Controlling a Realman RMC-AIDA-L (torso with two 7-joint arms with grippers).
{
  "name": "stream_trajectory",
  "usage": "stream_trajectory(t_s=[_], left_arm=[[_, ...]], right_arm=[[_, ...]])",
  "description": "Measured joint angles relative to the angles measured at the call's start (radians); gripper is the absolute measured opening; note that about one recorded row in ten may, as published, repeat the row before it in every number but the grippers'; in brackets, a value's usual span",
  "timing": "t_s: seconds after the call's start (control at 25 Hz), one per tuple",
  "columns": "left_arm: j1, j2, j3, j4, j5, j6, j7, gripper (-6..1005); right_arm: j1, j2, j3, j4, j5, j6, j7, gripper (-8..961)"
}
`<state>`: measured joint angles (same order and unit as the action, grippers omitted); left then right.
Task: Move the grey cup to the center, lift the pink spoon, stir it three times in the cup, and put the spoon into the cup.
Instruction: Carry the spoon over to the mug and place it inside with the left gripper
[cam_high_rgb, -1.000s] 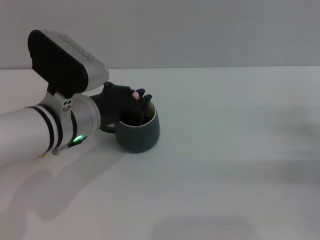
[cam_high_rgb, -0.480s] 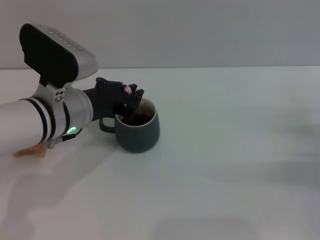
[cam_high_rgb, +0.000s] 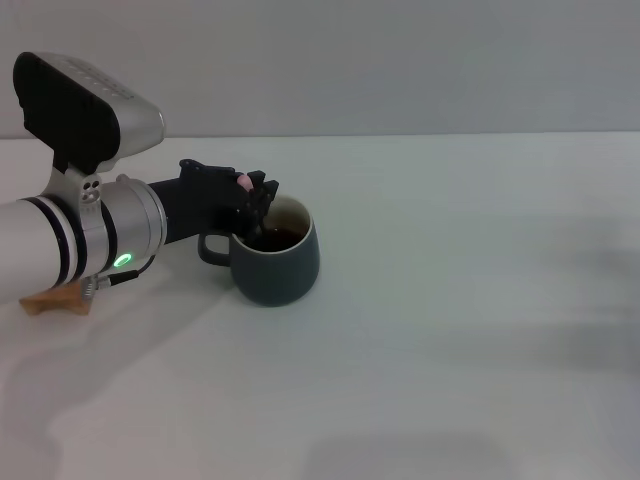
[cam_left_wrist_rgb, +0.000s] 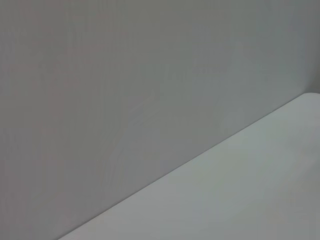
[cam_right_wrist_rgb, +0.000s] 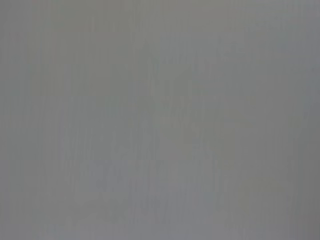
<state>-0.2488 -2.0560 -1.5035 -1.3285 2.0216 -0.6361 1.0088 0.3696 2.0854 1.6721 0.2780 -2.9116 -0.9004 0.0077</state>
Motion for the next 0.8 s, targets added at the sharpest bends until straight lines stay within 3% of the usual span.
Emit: stream_trajectory(t_s=[0.8], left_arm=[[0.033, -0.002, -0.039, -0.018, -0.024, -0.041, 0.017, 143]], right_arm=[[0.000, 0.002, -0.019, -0.001, 0.000, 0.000, 0.013, 631]])
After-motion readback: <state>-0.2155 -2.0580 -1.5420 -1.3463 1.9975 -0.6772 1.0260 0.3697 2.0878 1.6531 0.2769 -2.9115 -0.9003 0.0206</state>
